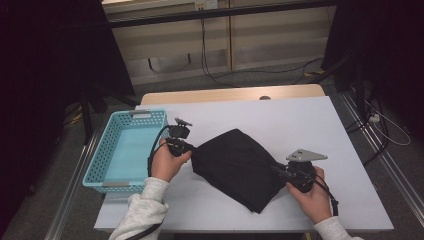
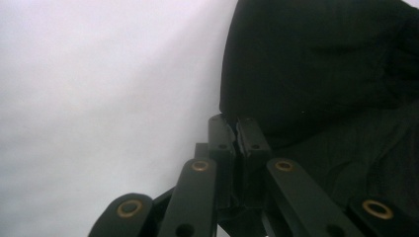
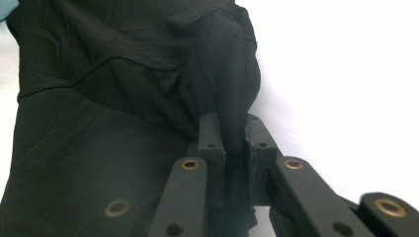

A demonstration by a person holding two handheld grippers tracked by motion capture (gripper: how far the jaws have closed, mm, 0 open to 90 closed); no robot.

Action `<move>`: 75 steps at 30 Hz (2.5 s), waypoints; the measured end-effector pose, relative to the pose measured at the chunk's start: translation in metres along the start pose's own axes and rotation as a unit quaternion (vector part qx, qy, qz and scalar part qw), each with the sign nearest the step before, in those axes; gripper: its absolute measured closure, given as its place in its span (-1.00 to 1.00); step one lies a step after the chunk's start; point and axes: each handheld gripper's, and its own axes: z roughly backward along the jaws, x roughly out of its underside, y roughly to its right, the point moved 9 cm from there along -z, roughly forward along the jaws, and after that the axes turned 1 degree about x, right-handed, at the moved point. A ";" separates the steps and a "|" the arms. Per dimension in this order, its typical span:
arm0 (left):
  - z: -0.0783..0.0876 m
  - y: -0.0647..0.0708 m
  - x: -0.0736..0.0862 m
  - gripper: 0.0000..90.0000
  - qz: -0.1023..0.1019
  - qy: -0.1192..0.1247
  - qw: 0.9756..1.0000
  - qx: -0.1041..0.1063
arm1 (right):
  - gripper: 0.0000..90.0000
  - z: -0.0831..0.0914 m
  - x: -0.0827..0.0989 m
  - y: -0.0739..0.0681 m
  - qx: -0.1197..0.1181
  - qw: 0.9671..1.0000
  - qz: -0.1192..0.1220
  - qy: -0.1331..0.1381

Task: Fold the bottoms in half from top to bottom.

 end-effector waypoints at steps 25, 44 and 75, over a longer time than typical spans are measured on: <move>-0.021 -0.023 -0.005 0.51 -0.014 0.004 0.999 -0.033 | 0.79 -0.018 0.008 -0.001 0.028 0.999 0.026 -0.030; -0.045 -0.021 0.019 0.12 -0.006 -0.002 0.998 -0.058 | 0.79 -0.012 0.016 0.003 0.025 0.999 0.013 -0.037; 0.010 -0.022 -0.009 0.95 -0.007 -0.092 0.995 -0.038 | 0.80 -0.016 0.002 -0.019 -0.011 1.000 0.001 -0.018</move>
